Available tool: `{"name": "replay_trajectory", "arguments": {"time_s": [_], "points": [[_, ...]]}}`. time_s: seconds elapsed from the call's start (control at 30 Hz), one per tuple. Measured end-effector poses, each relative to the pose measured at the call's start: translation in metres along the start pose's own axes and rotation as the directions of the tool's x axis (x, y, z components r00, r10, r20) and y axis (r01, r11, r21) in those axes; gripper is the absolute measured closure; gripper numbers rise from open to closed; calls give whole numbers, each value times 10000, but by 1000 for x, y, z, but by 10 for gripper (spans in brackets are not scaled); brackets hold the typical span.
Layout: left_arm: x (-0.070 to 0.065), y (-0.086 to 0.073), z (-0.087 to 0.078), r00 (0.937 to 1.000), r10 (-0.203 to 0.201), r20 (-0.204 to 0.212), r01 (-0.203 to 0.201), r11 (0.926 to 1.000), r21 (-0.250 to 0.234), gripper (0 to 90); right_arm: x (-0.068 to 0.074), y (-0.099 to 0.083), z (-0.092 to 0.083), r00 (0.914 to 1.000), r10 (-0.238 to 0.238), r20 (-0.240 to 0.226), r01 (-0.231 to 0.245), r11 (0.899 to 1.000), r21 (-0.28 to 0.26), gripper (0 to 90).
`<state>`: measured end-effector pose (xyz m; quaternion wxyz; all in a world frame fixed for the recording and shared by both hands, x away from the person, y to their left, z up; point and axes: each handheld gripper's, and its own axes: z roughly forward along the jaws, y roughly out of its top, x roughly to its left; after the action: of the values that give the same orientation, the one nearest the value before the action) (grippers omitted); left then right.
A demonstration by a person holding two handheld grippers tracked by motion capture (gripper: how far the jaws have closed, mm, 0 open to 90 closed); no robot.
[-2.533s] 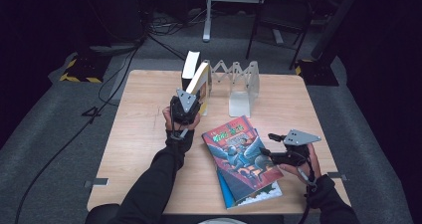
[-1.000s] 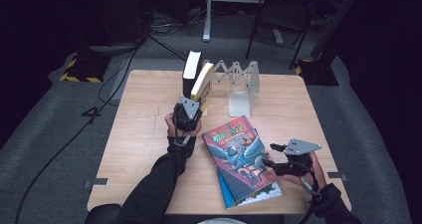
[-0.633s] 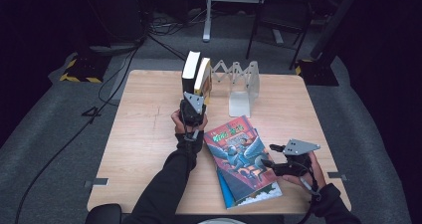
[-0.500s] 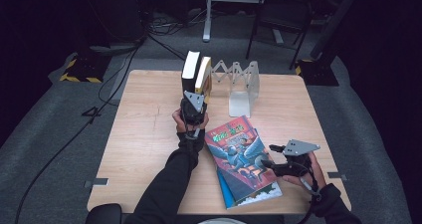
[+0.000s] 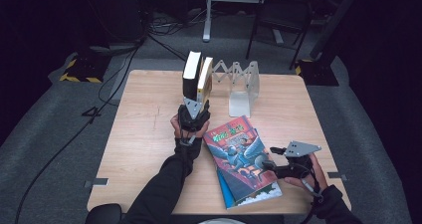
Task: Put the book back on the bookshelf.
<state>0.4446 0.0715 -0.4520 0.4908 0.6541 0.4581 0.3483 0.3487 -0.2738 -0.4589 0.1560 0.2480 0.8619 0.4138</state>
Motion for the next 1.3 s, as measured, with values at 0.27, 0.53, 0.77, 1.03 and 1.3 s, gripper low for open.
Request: {"name": "replay_trajectory", "arguments": {"time_s": [0.27, 0.53, 0.77, 1.03, 1.3], "points": [[16, -5, -21, 9772, 1063, 1838, -1250, 9877, 934, 410, 0, -4, -5, 9999, 91, -46, -91, 10000, -38, 348], [29, -15, -37, 9485, 1552, 2760, -1993, 9700, 1395, 472, 1, -7, -7, 9998, 193, -87, -194, 9998, -68, 349], [33, -22, -33, 9395, 1825, 2898, -2337, 9602, 1527, 660, 2, -7, -7, 9998, 175, -61, -176, 9998, -75, 348], [29, -26, -22, 9441, 2100, 2541, -2567, 9520, 1666, 747, 1, -7, -6, 9998, 192, -82, -193, 9998, -110, 344], [32, -24, -24, 9448, 2249, 2382, -2663, 9507, 1587, 768, 1, -7, -6, 9998, 192, -87, -193, 9997, -123, 345]]}}
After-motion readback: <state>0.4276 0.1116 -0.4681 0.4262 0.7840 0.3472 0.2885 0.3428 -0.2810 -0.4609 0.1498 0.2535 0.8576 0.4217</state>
